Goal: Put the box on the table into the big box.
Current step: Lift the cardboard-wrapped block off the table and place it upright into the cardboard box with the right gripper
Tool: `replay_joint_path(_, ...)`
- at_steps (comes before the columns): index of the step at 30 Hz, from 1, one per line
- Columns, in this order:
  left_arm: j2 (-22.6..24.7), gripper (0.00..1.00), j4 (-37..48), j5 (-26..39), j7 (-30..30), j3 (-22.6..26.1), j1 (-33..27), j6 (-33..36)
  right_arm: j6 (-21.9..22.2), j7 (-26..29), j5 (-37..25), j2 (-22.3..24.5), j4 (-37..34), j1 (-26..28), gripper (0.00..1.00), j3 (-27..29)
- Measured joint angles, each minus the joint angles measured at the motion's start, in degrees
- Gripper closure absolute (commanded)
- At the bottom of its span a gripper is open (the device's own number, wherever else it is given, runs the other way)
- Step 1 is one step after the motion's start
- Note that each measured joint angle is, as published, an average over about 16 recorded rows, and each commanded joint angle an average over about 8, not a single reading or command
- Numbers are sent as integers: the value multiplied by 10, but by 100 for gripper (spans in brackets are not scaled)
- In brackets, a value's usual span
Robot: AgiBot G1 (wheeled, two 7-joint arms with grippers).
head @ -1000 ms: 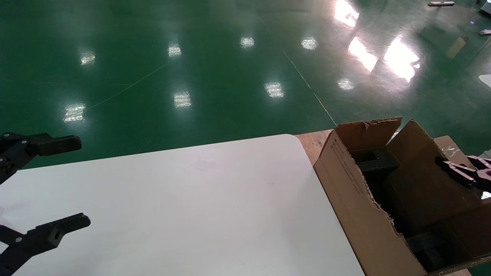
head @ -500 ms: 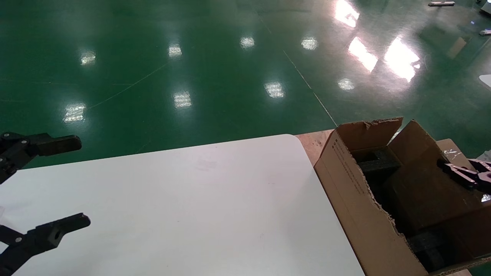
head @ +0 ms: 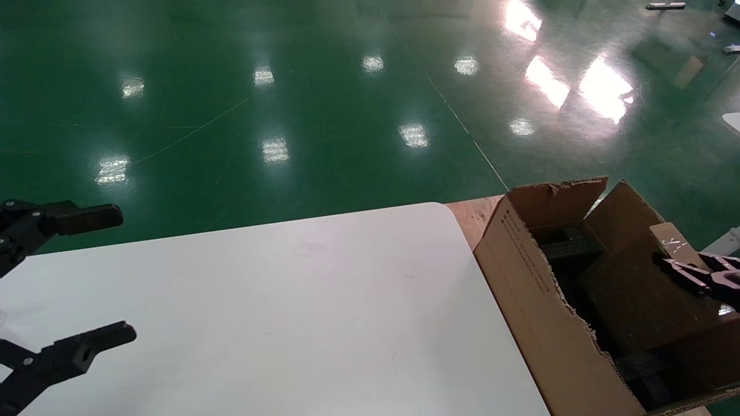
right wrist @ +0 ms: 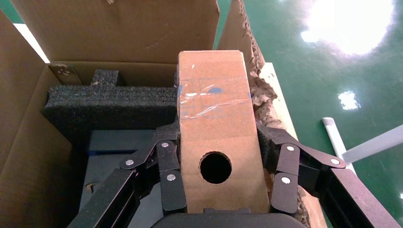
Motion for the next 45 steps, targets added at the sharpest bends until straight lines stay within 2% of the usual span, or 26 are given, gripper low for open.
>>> replay_joint_path(18,0,0,0,0,0,0,0,0,44,27,7,0,59,-61,100,24)
replay_joint_path(35,0,0,0,0,0,0,0,0,63,52,6,8,99,-91,100,31)
replay_joint_path(36,0,0,0,0,0,0,0,0,64,54,6,9,100,-92,96,32)
replay_joint_path(43,0,0,0,0,0,0,0,0,66,63,3,11,110,-97,10,31)
replay_joint_path(44,0,0,0,0,0,0,0,0,67,64,3,12,111,-97,1,31)
replay_joint_path(45,0,0,0,0,0,0,0,0,67,65,3,12,112,-98,0,31)
